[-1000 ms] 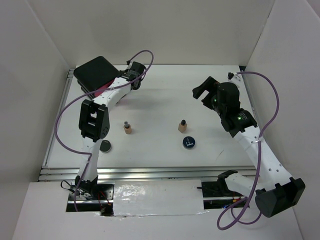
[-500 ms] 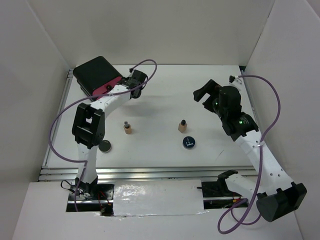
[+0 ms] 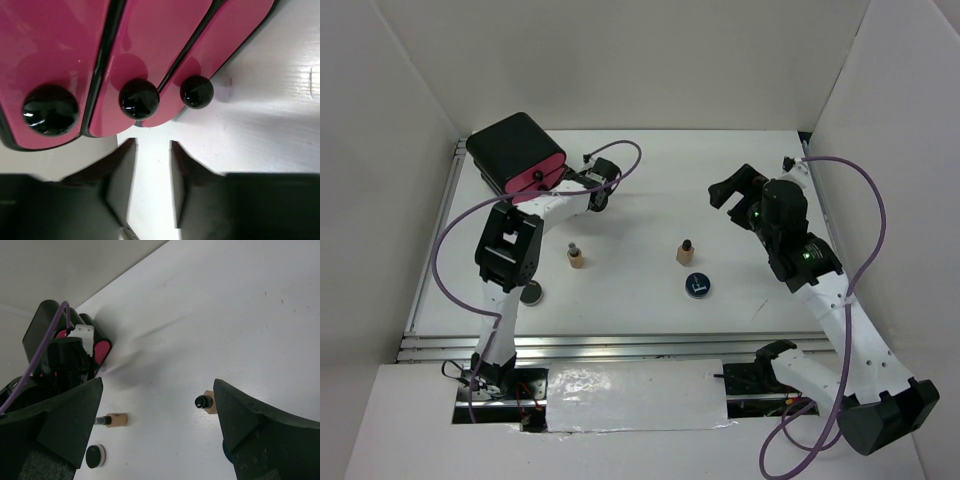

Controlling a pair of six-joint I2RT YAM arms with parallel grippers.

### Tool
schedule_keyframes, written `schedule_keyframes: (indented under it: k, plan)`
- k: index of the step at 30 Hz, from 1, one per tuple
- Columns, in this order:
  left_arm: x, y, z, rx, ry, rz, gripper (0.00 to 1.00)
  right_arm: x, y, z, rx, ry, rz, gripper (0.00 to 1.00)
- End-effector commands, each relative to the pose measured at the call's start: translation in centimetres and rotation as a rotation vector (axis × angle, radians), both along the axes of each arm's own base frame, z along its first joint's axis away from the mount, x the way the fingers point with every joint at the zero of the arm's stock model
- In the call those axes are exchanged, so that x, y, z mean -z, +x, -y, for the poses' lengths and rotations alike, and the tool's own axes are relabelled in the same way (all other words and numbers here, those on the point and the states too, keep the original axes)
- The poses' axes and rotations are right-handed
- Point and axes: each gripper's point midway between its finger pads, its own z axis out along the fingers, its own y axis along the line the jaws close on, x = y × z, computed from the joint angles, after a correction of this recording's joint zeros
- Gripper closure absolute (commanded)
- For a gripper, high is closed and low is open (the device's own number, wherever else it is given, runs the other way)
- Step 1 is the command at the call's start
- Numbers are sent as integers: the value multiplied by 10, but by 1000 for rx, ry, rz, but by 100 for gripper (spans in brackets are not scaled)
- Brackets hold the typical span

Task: Organize the makeup

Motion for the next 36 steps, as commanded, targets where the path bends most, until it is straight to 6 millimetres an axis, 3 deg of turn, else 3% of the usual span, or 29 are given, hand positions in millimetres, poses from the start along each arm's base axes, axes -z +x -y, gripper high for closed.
schedule_keyframes:
  k: [1, 4, 11, 20, 29, 32, 36]
  plan:
    - [-9, 10, -4, -29, 36, 48, 50, -17, -3, -4, -8, -12, 60, 0]
    - [-7, 12, -7, -30, 50, 47, 33, -17, -5, -7, -15, -20, 63, 0]
    - [1, 16, -17, -51, 57, 47, 36, -17, -7, -14, -28, -43, 66, 0]
    - [3, 33, -16, -54, 79, 74, 30, -14, -8, -27, -64, -45, 49, 0]
    - [0, 46, -15, -59, 80, 104, 35, -20, -6, -34, -84, -24, 51, 0]
    - [2, 46, -14, -57, 71, 100, 44, -19, -5, -33, -80, -28, 49, 0]
    - [5, 44, -16, -69, 72, 95, 48, -20, -4, -34, -82, -28, 48, 0]
